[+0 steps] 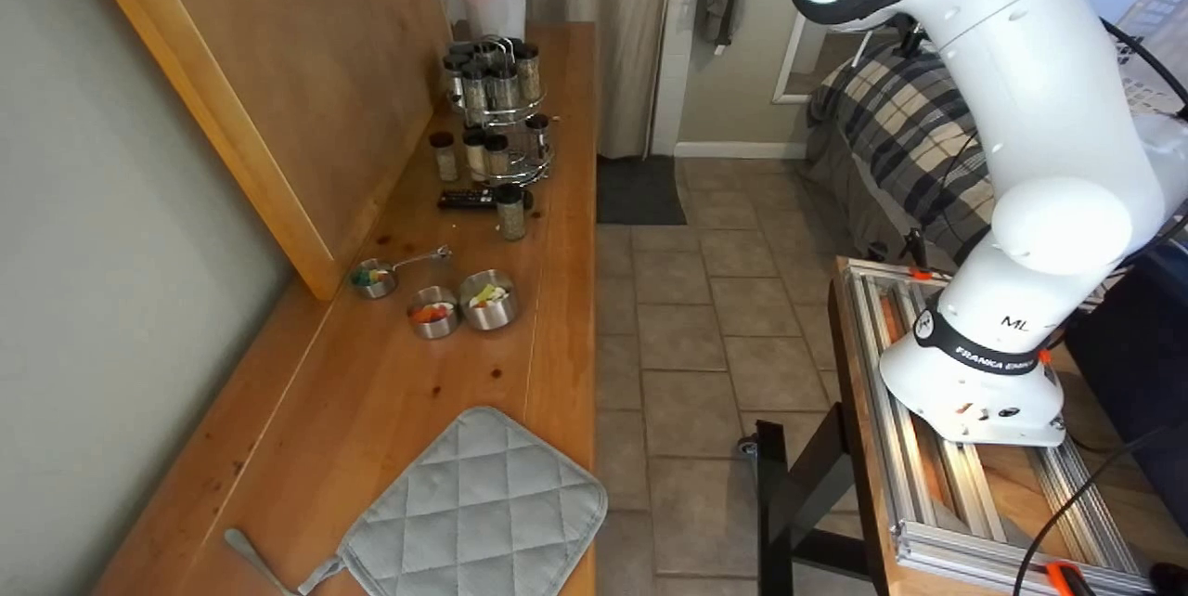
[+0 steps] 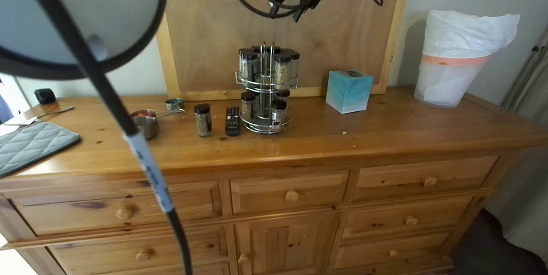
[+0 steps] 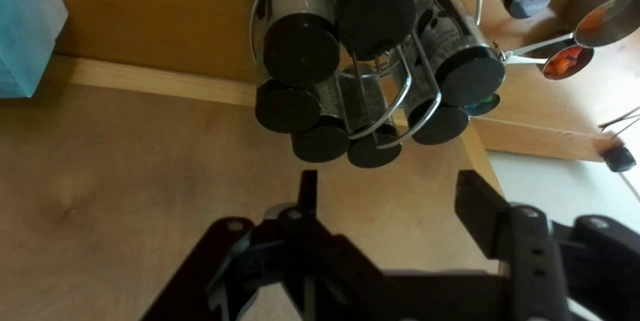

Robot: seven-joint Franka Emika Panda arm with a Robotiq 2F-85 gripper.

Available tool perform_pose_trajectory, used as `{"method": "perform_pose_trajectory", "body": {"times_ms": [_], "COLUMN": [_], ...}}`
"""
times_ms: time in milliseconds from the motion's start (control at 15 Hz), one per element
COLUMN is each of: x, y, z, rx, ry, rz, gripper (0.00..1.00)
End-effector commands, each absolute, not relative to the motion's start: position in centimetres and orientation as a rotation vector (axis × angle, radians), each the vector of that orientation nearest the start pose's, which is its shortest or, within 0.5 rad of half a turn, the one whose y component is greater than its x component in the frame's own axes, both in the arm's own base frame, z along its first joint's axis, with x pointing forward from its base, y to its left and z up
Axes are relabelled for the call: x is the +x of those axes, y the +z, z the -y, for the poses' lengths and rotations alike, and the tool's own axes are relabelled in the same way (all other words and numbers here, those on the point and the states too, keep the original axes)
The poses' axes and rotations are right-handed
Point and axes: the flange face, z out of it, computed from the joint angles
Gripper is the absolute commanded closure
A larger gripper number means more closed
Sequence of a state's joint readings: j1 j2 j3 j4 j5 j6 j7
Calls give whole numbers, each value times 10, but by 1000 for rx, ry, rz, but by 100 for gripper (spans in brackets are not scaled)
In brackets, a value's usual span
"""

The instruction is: Move the seasoning rack to the left, pick up the container on the left and put it on the bottom compartment of the seasoning rack

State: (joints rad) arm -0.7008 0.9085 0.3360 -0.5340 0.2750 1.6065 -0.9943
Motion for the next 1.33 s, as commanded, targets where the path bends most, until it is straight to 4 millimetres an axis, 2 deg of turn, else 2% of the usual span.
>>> {"method": "perform_pose_trajectory", "body": {"times_ms": [0, 400, 600, 733, 933, 1267], "x": [666, 653, 644, 639, 628, 623], "y": [538, 533, 536, 544, 549, 552], "z": [370, 358, 353, 351, 339, 296], "rx": [-2767, -2758, -2807, -2917, -3050, -3232], "ry": [-612, -376, -269, -250, -151, -30], "rz": [427, 62, -47, -52, -3, 170], "gripper": [0, 0, 0, 0, 0, 0]}}
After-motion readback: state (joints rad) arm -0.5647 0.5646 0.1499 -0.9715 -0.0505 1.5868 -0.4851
